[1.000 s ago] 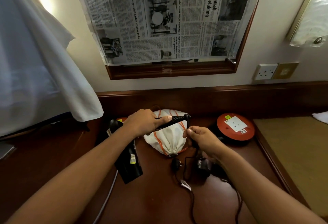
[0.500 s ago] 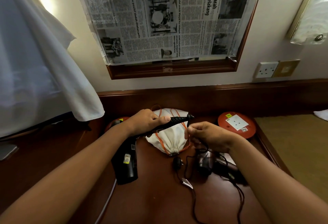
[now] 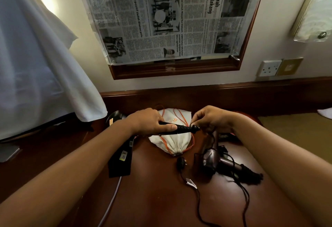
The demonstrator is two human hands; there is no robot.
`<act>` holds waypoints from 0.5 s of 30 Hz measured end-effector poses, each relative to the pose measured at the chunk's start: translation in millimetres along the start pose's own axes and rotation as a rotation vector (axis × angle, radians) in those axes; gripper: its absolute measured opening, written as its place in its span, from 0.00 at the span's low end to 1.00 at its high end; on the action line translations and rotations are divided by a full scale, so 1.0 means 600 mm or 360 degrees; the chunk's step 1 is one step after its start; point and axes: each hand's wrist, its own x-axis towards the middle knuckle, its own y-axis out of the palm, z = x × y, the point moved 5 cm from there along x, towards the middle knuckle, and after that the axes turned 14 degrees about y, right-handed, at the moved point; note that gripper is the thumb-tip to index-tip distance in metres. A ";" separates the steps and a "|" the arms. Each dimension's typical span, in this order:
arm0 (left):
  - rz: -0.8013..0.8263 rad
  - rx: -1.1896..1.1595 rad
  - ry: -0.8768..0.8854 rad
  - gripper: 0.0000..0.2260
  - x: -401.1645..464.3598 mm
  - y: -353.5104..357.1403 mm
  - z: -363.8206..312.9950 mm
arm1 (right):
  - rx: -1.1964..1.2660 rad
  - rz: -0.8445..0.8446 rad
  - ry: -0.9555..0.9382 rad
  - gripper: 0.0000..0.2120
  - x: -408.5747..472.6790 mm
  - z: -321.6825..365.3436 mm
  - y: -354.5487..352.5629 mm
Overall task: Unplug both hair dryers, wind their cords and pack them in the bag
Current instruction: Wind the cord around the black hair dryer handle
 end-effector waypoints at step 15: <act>0.0030 0.0350 -0.0425 0.35 0.000 0.024 0.029 | -0.1004 -0.0811 -0.0294 0.04 -0.027 0.071 0.042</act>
